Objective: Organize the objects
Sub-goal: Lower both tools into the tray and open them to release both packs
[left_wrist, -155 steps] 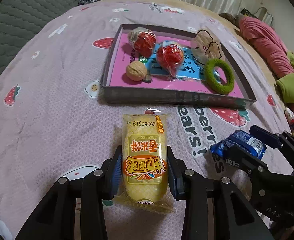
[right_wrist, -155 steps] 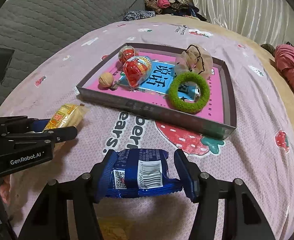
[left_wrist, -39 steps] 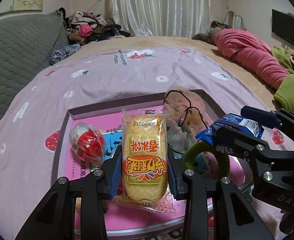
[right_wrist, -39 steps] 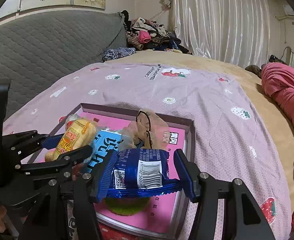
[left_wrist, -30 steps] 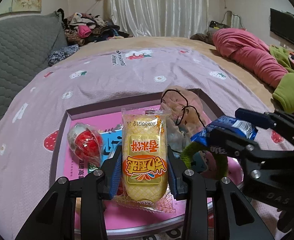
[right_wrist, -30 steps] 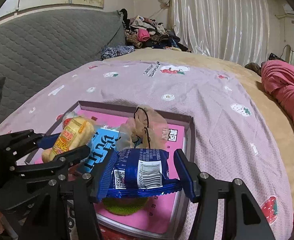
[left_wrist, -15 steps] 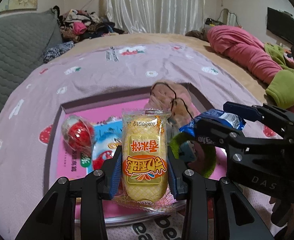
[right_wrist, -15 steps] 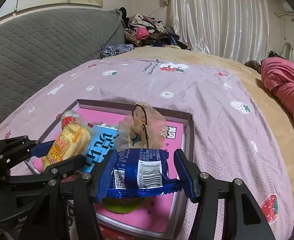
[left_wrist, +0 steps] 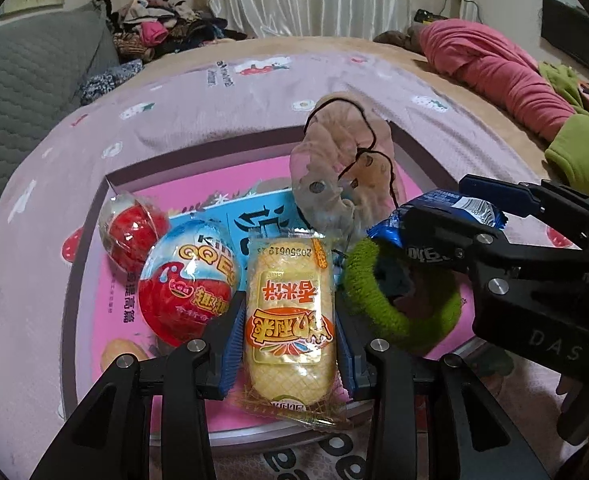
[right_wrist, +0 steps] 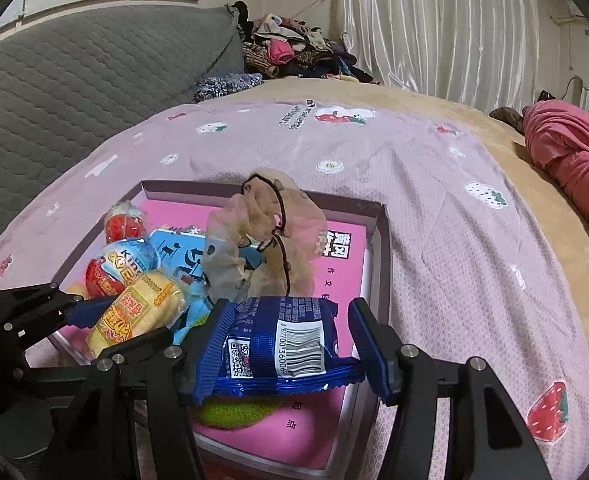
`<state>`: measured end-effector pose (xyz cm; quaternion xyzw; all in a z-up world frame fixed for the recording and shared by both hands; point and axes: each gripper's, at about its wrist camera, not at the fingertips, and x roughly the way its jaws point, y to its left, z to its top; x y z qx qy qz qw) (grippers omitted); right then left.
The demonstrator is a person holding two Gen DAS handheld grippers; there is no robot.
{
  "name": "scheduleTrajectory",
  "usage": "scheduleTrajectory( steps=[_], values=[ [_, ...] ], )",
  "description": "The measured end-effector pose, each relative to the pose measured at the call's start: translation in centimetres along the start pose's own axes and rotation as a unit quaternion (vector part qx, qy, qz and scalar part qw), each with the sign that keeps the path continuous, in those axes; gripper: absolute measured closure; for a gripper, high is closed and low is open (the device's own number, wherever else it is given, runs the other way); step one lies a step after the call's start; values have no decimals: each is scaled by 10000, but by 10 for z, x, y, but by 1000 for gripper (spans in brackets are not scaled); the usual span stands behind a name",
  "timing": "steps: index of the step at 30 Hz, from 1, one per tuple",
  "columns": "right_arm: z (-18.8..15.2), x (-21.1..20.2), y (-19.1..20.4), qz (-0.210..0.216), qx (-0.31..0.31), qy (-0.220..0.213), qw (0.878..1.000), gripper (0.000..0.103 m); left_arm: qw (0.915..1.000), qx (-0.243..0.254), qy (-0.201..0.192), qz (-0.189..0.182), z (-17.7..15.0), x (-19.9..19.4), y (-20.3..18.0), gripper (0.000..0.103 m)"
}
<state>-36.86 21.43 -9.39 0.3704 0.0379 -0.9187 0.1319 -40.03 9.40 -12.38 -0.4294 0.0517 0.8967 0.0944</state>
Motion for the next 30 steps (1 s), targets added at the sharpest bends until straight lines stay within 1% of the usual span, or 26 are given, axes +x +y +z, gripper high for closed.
scheduleTrajectory(
  steps=[6,15,17,19,26,30],
  values=[
    [-2,7,-1,-16,5,108,9999,42,10000,12,87,-10,-1,4,0,61],
    [-3,12,1,36,17,209,9998,42,9996,-97,224,-123,-1,6,6,60],
    [-4,14,1,71,10,239,9997,42,9996,-108,236,-96,-1,7,7,58],
    [-5,16,2,58,-1,280,9996,41,9996,-91,260,-77,-2,8,7,52],
    [-4,19,1,10,2,323,9995,38,9994,-87,315,-71,-2,9,6,49],
    [-2,19,3,1,-45,295,9996,34,9993,-88,351,-65,-2,9,8,44]
  ],
)
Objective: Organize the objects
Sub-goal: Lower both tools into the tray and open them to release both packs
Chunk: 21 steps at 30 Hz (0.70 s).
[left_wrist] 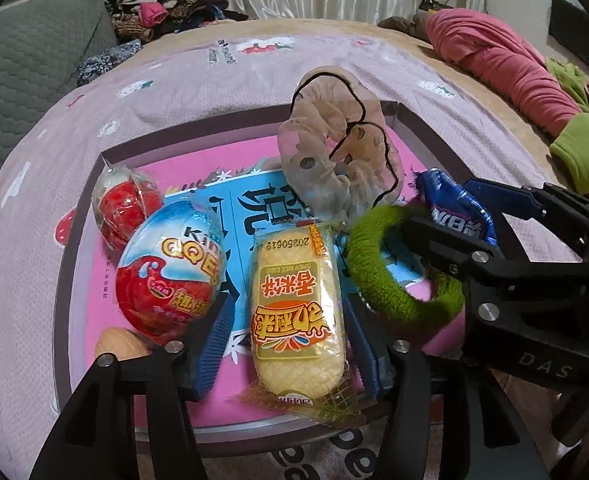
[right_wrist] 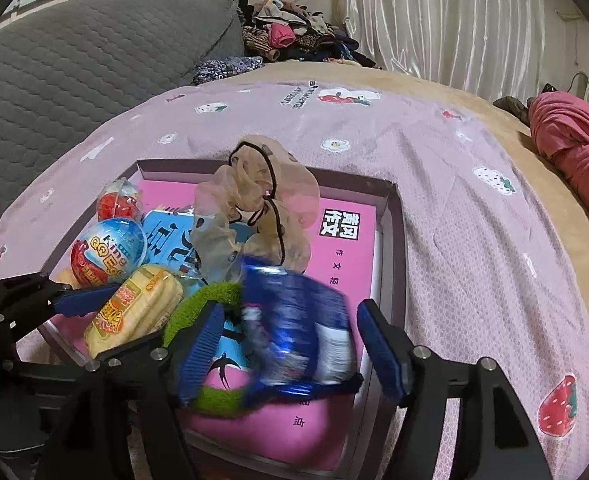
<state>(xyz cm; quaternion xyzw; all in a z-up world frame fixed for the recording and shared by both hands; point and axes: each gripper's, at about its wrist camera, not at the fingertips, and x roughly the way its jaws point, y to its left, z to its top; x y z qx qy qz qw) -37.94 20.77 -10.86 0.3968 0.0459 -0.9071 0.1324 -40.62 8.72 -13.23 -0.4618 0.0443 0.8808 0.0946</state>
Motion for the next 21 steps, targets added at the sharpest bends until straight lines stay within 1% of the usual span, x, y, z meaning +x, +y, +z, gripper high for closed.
scheduleTrajectory(
  steps=[8,10,12,19,21],
  values=[
    [0,-1,0,-59,30,1,10000,32,10000,-55,27,21,0,-1,7,41],
    [0,-3,-1,-46,42,-29,10000,31,10000,-58,28,29,0,-1,7,36],
    [1,-5,-2,-50,52,-56,10000,27,10000,-48,24,54,0,-2,6,34],
    [1,-11,-5,-77,102,-127,9998,26,10000,-74,-11,65,1,-5,9,32],
    [1,-13,-5,-111,92,-130,9998,23,9999,-96,-24,56,2,-7,10,32]
  ],
)
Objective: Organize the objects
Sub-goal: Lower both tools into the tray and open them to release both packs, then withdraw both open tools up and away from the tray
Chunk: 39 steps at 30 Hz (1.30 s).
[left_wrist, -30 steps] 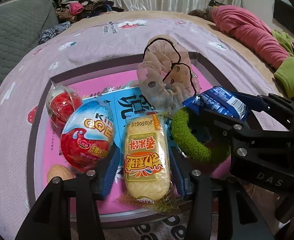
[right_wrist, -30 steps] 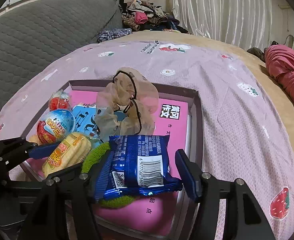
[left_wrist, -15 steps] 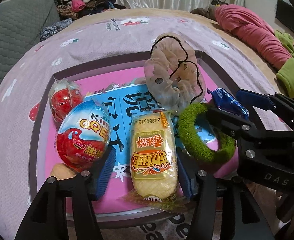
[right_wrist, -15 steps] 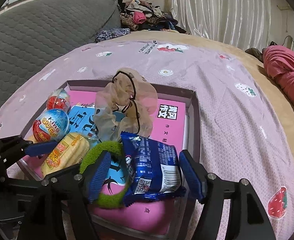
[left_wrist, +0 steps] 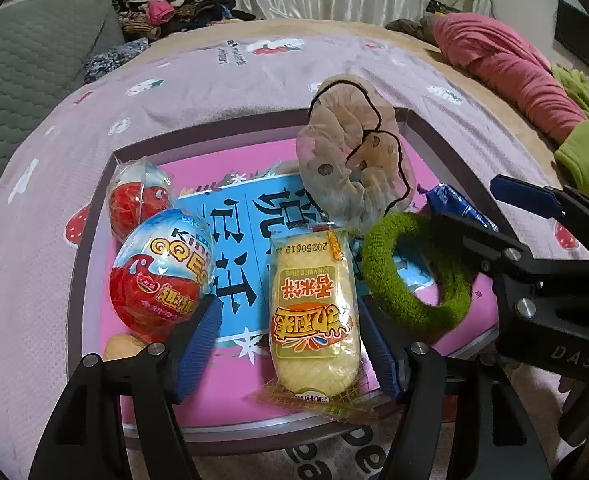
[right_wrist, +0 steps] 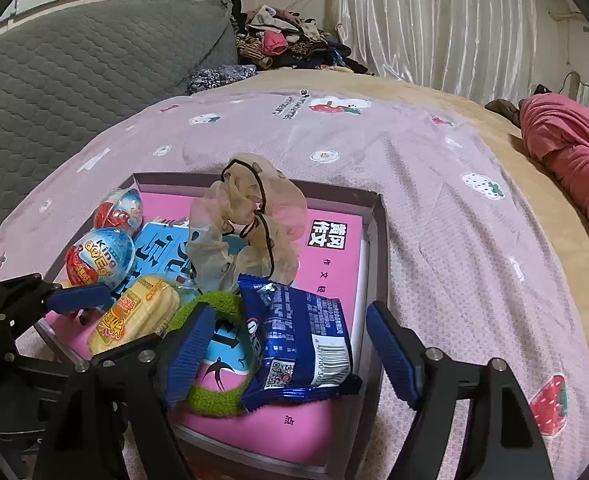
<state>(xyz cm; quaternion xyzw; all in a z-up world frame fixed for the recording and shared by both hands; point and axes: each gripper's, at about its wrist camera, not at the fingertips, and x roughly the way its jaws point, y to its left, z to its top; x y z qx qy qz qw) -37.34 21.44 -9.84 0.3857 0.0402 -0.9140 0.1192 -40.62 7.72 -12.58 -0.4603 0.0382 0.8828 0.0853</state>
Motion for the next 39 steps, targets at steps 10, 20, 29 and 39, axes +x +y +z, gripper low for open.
scheduleTrajectory(
  steps=[10,20,29,39],
  values=[
    [3,-11,-1,-34,66,-158,9998,17,9999,-27,-155,-53,4,-12,2,25],
    [11,-38,-2,-81,151,-544,9984,6,9983,-92,-579,13,10,-40,5,20],
    [18,-64,3,109,254,-914,9954,1,9950,-278,-962,-11,14,-68,18,15],
    [19,-96,13,-45,267,-1227,9921,1,9899,-451,-1342,54,15,-101,32,9]
  ],
)
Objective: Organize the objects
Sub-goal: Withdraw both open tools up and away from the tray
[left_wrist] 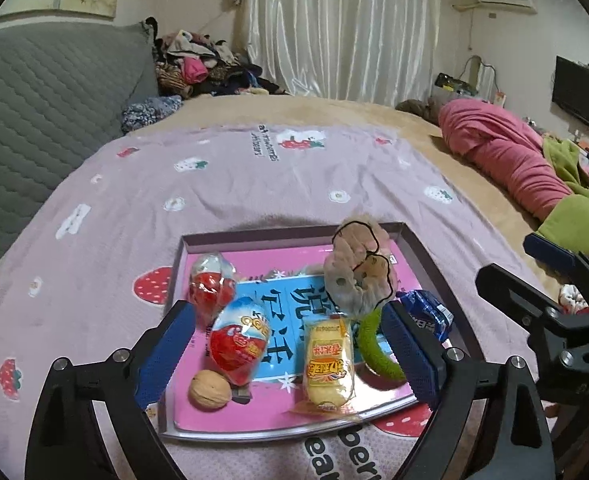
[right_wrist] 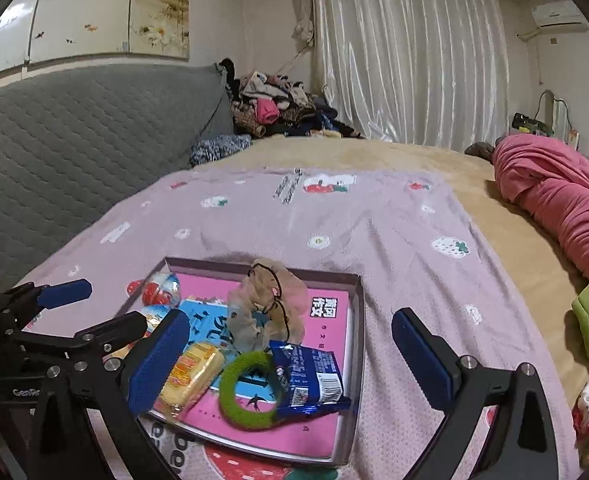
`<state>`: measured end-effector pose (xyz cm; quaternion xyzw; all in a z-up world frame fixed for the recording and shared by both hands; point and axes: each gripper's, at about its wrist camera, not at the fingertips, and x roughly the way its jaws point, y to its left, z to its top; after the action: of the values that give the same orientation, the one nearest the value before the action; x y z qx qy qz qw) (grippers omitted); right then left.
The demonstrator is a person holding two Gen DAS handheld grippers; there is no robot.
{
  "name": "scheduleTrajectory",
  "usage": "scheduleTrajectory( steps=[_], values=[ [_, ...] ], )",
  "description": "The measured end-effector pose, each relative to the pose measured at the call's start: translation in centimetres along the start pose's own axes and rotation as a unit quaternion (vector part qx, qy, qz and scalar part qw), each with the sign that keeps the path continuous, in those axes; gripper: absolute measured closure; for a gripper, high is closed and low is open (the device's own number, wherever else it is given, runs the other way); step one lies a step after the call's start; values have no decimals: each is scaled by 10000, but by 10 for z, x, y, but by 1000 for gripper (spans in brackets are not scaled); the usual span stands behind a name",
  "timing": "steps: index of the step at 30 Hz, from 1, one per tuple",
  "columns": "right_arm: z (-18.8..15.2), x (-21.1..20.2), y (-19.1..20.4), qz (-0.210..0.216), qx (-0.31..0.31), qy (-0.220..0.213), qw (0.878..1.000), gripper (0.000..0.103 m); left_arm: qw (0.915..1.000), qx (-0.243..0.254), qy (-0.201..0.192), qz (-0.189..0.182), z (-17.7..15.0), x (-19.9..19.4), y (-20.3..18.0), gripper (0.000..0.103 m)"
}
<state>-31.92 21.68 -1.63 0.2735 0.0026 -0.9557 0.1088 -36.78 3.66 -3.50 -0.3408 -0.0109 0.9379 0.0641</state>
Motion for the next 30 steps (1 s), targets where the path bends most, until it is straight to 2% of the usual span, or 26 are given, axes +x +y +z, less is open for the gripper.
scheduleTrajectory(
  steps=[9,12,15,20,30],
  values=[
    [8,-32,19,-166,-123,-33,9998,1,9995,-87,-147,260,1,-27,5,9],
    [7,-44,24,-269,-86,43,9996,1,9993,-93,-202,298,-2,-46,6,9],
    [6,-56,28,-379,-109,109,9992,1,9982,-74,-309,514,-4,-68,8,9],
    [8,-83,32,-576,-144,57,9982,1,9982,-226,-383,410,-10,-105,16,9],
    [14,-129,49,-691,-132,6,9975,1,9973,-262,-417,544,-21,-162,28,9]
  ],
)
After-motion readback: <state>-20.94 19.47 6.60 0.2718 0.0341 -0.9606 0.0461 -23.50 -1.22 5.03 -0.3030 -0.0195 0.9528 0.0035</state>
